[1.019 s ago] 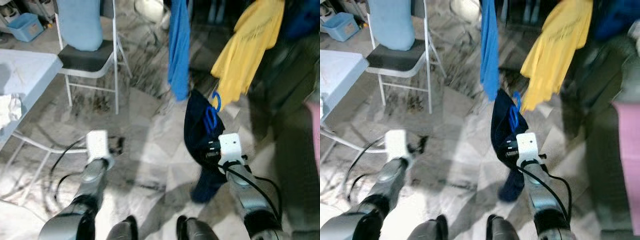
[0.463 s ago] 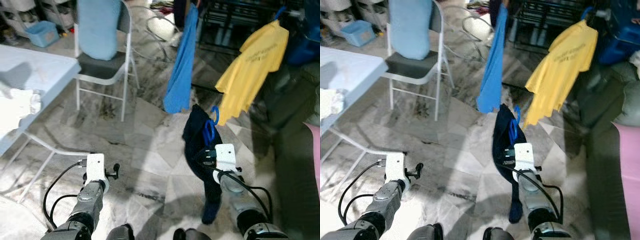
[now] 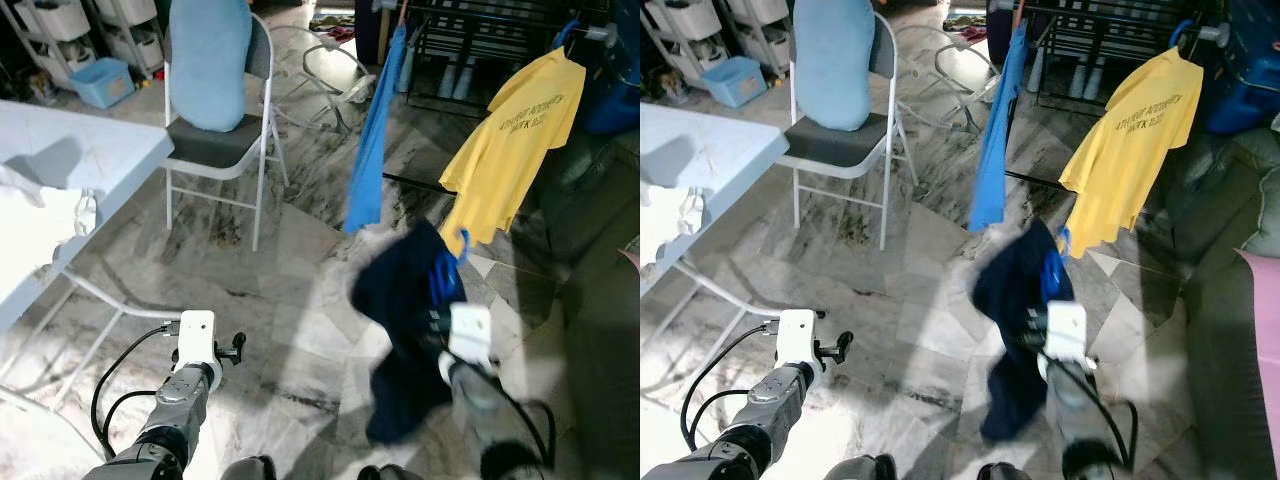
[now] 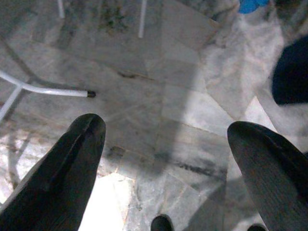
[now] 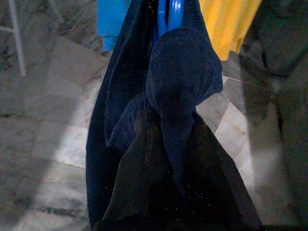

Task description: Hang hanger

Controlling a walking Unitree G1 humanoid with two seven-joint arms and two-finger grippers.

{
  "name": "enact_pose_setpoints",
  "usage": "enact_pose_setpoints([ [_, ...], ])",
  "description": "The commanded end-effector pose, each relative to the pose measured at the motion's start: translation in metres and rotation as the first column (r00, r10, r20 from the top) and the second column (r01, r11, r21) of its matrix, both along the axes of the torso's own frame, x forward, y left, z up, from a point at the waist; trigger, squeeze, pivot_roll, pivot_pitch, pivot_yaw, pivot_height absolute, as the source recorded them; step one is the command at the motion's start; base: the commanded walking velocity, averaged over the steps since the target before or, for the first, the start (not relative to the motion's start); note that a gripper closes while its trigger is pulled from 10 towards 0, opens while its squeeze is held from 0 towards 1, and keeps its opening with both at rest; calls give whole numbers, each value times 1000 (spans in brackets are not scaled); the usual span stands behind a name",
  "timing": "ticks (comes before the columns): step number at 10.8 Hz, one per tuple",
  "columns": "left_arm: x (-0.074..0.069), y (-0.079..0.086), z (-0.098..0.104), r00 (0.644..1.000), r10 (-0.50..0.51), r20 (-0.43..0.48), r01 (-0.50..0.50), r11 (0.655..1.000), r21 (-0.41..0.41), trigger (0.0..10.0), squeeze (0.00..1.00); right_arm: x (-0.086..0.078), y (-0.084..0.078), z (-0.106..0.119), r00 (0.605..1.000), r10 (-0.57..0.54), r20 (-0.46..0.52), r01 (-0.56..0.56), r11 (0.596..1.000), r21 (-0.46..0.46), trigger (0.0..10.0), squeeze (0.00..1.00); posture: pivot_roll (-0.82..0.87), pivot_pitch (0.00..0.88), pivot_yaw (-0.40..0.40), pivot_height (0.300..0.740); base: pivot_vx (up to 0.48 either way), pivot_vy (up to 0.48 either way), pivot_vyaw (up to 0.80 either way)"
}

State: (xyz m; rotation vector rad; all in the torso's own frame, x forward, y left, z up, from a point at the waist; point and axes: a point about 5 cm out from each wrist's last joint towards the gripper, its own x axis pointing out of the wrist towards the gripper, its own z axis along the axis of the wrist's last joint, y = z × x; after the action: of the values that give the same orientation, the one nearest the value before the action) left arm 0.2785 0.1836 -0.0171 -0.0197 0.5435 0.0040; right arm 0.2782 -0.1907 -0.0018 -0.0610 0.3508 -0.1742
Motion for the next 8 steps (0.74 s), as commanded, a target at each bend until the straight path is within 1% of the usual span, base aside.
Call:
enact_pose_setpoints([
  [1, 1, 1, 0, 1000, -6, -7, 6, 1000, -1, 10000, 0, 0, -5, 4, 999, -32, 40, 32, 999, 4, 10000, 0, -120, 71, 47, 740, 0, 0, -587],
  [4, -2, 8, -2, 1000, 3, -29, -3, 1000, -4, 10000, 0, -4, -9, 2, 998, -45, 42, 45, 999, 3, 10000, 0, -129, 82, 59, 740, 244, 0, -546],
  [8, -6, 3, -7, 998, -15, -62, 16, 1000, 2, 10000, 0, -6, -13, 3, 998, -41, 50, 42, 999, -8, 10000, 0, -150, 84, 53, 740, 246, 0, 0],
])
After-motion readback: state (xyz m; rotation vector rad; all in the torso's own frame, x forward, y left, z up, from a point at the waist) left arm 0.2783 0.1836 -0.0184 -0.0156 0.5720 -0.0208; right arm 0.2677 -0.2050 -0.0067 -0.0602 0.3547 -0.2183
